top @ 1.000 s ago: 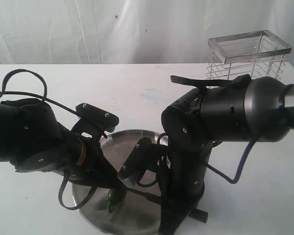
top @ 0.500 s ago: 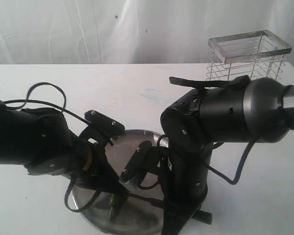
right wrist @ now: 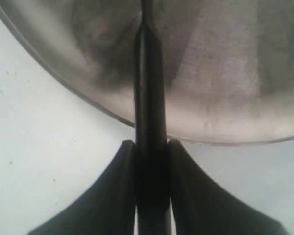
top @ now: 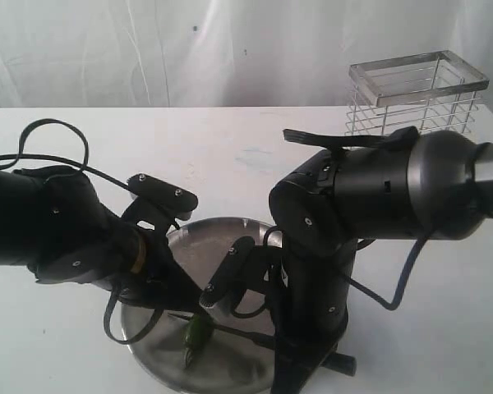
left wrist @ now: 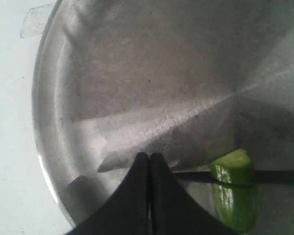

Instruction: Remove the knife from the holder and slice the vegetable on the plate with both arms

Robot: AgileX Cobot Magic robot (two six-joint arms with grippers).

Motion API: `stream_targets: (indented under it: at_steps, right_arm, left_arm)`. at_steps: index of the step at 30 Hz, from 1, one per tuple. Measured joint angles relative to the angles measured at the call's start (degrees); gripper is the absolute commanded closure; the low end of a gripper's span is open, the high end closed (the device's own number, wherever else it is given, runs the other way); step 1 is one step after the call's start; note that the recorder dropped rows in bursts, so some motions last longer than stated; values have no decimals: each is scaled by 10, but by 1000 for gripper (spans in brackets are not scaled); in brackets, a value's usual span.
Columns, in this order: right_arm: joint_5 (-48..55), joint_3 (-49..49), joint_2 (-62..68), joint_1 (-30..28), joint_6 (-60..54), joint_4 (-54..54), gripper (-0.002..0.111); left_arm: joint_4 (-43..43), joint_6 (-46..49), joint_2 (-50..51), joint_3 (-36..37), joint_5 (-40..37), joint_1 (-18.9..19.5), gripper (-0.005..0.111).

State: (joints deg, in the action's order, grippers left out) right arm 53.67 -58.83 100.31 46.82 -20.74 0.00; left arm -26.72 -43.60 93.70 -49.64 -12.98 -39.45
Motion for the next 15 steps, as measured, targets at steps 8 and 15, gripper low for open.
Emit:
stream_targets:
  at_steps: [8,15]
  right_arm:
    - [1,0,0,0,0,0,108]
    - [1,0,0,0,9,0,108]
  left_arm:
    - [75,59,25,0,17,0,107]
    - [90,79,46,-2,18,-3,107]
